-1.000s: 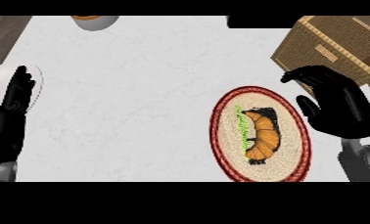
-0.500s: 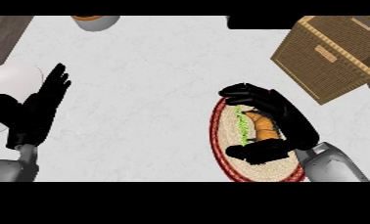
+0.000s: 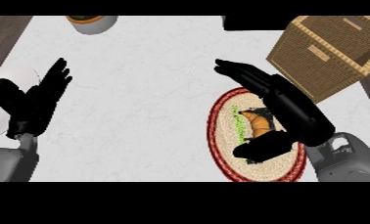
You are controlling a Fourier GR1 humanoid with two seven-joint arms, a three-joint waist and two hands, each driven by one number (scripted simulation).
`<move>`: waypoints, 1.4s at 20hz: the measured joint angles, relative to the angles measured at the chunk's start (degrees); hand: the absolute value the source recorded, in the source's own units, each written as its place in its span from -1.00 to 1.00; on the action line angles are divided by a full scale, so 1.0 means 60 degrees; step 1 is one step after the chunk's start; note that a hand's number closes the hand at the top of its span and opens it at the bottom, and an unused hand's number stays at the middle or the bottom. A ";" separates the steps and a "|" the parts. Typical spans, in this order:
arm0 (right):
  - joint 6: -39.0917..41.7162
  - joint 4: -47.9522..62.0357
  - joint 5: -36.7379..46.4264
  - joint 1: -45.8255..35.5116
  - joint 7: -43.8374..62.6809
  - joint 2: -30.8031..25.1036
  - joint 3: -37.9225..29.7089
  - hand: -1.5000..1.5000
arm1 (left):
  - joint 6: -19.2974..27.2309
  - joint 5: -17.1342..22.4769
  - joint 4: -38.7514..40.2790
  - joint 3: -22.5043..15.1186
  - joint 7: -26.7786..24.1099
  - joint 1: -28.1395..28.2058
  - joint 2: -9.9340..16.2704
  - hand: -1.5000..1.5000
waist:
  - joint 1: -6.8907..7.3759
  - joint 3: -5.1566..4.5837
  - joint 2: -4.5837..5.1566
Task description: Pick the croissant from the placemat and place it in the basket
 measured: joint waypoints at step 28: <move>0.6326 -0.1202 -0.3694 0.0816 0.3629 -0.3107 -0.5180 -1.00 | -0.0281 -0.0548 0.0153 0.0338 -0.0032 -0.0063 -0.0602 0.00 | 0.0063 0.0053 0.0064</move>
